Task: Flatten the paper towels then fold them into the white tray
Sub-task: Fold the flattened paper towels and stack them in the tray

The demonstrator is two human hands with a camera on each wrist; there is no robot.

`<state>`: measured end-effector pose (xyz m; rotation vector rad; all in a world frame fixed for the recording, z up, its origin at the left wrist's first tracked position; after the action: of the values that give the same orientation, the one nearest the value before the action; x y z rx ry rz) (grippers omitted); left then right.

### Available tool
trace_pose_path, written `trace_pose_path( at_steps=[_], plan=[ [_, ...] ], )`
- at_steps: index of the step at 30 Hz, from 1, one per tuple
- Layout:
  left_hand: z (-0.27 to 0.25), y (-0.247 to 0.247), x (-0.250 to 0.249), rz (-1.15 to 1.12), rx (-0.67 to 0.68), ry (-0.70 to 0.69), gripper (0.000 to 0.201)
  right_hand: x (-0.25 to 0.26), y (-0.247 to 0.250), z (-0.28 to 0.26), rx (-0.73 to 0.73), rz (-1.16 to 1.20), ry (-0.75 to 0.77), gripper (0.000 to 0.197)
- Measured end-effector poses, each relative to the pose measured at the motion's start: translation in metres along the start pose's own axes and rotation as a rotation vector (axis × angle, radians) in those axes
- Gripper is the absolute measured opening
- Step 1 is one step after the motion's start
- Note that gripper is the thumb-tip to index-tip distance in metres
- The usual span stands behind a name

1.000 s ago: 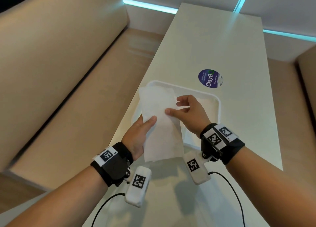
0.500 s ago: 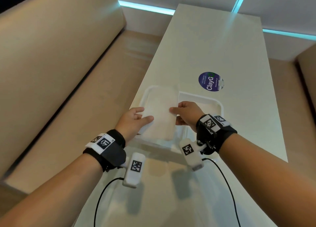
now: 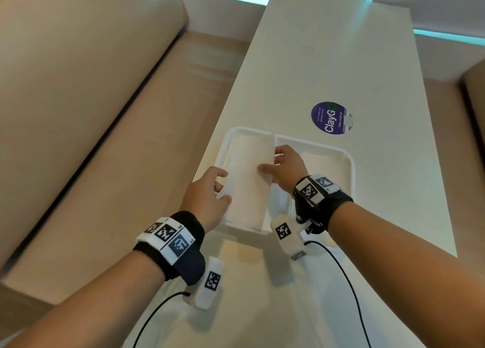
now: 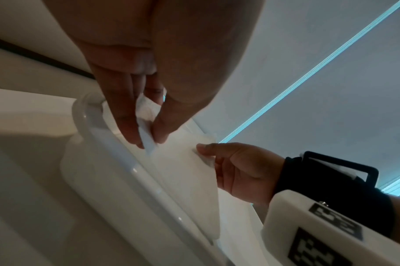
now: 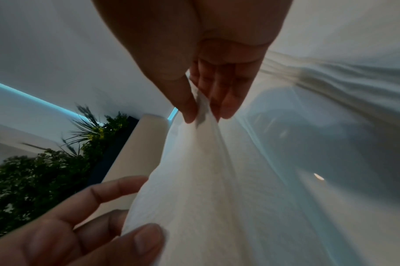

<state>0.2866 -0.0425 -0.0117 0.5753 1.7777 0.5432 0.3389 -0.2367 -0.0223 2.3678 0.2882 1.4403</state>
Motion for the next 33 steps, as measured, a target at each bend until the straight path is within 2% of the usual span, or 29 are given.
trace_pose_path(
  at_steps=[2, 4, 10, 14, 18, 21, 23, 26, 27, 29, 31, 33],
  plan=[
    [0.001, 0.002, -0.001, 0.017, -0.010, -0.010, 0.037, 0.005, 0.001, 0.004, -0.020, -0.003, 0.047, 0.032],
    [0.002, 0.002, -0.001, 0.036, -0.004, 0.009, 0.038, 0.002, -0.003, 0.008, -0.007, -0.029, 0.043, 0.030],
    [0.002, -0.005, 0.000, 0.090, 0.039, 0.046, 0.041, -0.015, -0.012, 0.019, 0.007, -0.150, -0.023, 0.049],
    [-0.001, -0.005, 0.001, 0.118, 0.042, 0.030, 0.042, -0.014, -0.008, 0.019, -0.024, -0.305, 0.015, 0.054],
    [-0.002, 0.002, -0.008, 0.213, -0.038, -0.073, 0.044, -0.019, -0.006, 0.019, -0.004, -0.436, -0.044, 0.067],
    [0.001, 0.009, -0.008, 0.377, -0.102, -0.056, 0.061, -0.021, -0.006, 0.020, 0.006, -0.457, -0.135, 0.057],
    [0.004, 0.006, 0.002, 0.428, -0.055, 0.037, 0.071, -0.017, -0.009, 0.019, 0.031, -0.410, -0.171, 0.044],
    [0.007, -0.007, 0.014, 0.356, 0.075, 0.129, 0.059, -0.014, -0.013, 0.019, 0.059, -0.356, -0.234, 0.043],
    [0.007, -0.009, 0.016, 0.338, 0.096, 0.129, 0.053, -0.012, -0.014, 0.022, 0.075, -0.421, -0.211, 0.046],
    [0.007, -0.010, 0.017, 0.328, 0.117, 0.105, 0.051, -0.008, -0.020, 0.021, 0.047, -0.382, -0.237, 0.040],
    [0.008, -0.010, 0.018, 0.330, 0.141, 0.081, 0.061, -0.008, -0.022, 0.025, 0.013, -0.408, -0.210, 0.032],
    [0.006, -0.009, 0.018, 0.327, 0.166, 0.083, 0.069, -0.011, -0.025, 0.027, 0.000, -0.355, -0.232, 0.033]
  ],
)
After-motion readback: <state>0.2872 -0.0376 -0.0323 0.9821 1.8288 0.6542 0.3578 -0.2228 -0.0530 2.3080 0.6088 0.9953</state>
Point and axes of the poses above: each hand's wrist, its own z-axis towards the middle knuckle, its own y-axis out of the back of the hand, x = y × z, the point moved 8 cm from there along z, towards the middle knuckle, and after that the axes turned 4 degrees about -x, right-handed, at the moved point
